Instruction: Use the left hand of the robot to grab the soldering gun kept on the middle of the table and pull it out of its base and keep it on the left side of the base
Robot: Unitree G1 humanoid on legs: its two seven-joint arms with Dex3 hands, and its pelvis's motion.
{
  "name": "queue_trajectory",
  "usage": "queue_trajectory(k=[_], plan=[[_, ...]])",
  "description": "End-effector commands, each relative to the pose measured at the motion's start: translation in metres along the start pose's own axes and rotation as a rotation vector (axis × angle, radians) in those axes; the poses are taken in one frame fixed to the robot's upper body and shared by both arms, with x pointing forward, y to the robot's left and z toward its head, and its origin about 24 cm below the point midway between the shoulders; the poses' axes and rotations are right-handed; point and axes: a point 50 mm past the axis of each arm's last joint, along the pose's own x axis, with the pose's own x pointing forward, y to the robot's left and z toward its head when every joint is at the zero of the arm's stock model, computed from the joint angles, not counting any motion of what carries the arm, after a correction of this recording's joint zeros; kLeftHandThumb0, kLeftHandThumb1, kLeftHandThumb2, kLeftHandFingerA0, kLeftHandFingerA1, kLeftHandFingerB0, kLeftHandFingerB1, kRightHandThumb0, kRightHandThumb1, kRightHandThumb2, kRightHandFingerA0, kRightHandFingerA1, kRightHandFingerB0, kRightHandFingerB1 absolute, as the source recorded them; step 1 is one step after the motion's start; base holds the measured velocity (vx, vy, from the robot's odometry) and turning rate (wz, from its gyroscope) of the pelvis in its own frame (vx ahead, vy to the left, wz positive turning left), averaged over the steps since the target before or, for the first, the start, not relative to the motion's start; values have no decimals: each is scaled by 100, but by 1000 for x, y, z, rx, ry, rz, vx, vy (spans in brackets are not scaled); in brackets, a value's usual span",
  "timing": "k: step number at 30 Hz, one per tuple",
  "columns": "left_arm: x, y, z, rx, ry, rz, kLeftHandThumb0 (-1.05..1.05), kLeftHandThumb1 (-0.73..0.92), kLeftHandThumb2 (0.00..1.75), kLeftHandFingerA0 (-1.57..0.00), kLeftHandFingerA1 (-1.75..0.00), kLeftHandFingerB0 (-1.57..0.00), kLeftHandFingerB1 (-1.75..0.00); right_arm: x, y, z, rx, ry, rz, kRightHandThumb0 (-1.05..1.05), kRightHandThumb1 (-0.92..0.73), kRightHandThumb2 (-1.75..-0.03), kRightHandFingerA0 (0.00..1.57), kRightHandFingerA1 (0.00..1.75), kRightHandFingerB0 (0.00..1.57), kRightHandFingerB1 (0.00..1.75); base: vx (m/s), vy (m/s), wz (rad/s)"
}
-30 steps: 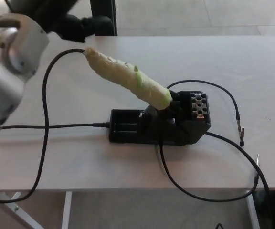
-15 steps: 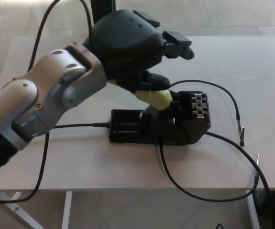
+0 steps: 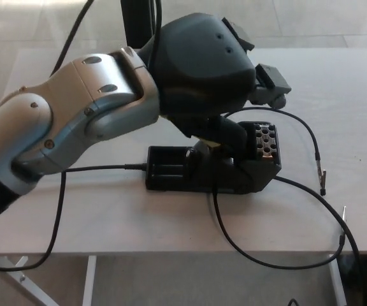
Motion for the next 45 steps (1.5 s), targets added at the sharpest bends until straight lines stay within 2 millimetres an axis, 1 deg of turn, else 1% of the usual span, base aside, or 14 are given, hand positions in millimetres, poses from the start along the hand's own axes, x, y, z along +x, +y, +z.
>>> queue_trajectory(k=[1, 2, 3, 6, 7, 8, 12, 26, 29, 32, 34, 35, 44, 45], plan=[[-14, -3, -10, 69, 154, -307, -90, 76, 118, -28, -58, -31, -52, 0, -12, 15, -3, -62, -24, -105, -58, -91, 42, 54, 38, 37, 0, 0, 0], [-17, -5, -14, 93, 214, -399, -94, 92, 73, -10, -48, -26, -37, 0, -12, 15, -5, -65, -22, -105, -58, -90, 43, 56, 39, 37, 0, 0, 0], [-21, -7, -18, 153, 241, -427, -99, 91, 69, -5, -40, -25, -33, -1, -11, 15, -8, -67, -16, -105, -59, -90, 42, 56, 38, 37, 0, 0, 0], [-25, -8, -23, 217, 280, -488, -96, 91, 67, 0, -19, -16, -32, 0, -10, 14, -11, -62, -16, -105, -58, -90, 43, 56, 38, 38, 0, 0, 0], [-26, -8, -25, 260, 298, -496, -102, 77, 116, 0, -12, -14, -37, 0, -9, 13, -9, -62, -15, -105, -57, -90, 42, 57, 38, 38, 0, 0, 0], [-27, -8, -28, 283, 312, -499, -98, 71, 96, 0, -11, -11, -34, 0, -9, 13, -12, -60, -16, -105, -58, -90, 43, 57, 38, 37, 0, 0, 0], [-33, -7, -50, 329, 400, -467, -100, 79, 118, 0, -16, -5, -15, -1, -9, 13, -10, -69, -9, -105, -56, -91, 41, 58, 38, 38, 0, 0, 0], [-68, -49, -84, 356, 602, -455, -105, 78, 111, 0, -16, 0, 0, 0, -8, 16, -12, -69, -6, -105, -56, -89, 41, 57, 39, 38, 0, 0, 0], [-72, -65, -87, 284, 654, -446, -82, 80, 70, 0, 0, 0, -19, 1, -9, 18, -29, -68, -16, -105, -56, -90, 45, 58, 41, 39, 0, 0, 0], [-70, -73, -84, 243, 664, -432, -102, 75, 106, 0, -17, 0, 0, 1, -9, 19, -21, -70, -15, -105, -40, -116, 47, 61, 42, 39, 0, 0, 0], [-66, -77, -79, 223, 652, -435, -105, 76, 106, 0, -16, 0, 0, 1, -9, 21, -19, -75, -13, -105, -39, -116, 47, 62, 43, 38, 0, 0, 0], [-64, -78, -76, 221, 638, -441, -105, 78, 107, 0, -17, 0, -1, 2, -9, 21, -19, -74, -17, -105, -54, -88, 47, 60, 43, 39, 0, 0, 0], [-44, -69, -53, 164, 532, -290, -97, 71, 105, 0, -23, 0, -3, 2, -11, 26, -35, -90, -14, -105, -55, -87, 43, 58, 41, 39, 0, 0, 0], [-43, -66, -52, 155, 526, -271, -81, 79, 71, 0, -12, 0, -14, 2, -11, 26, -33, -90, -14, -105, -53, -87, 42, 59, 41, 39, 0, 0, 0]])
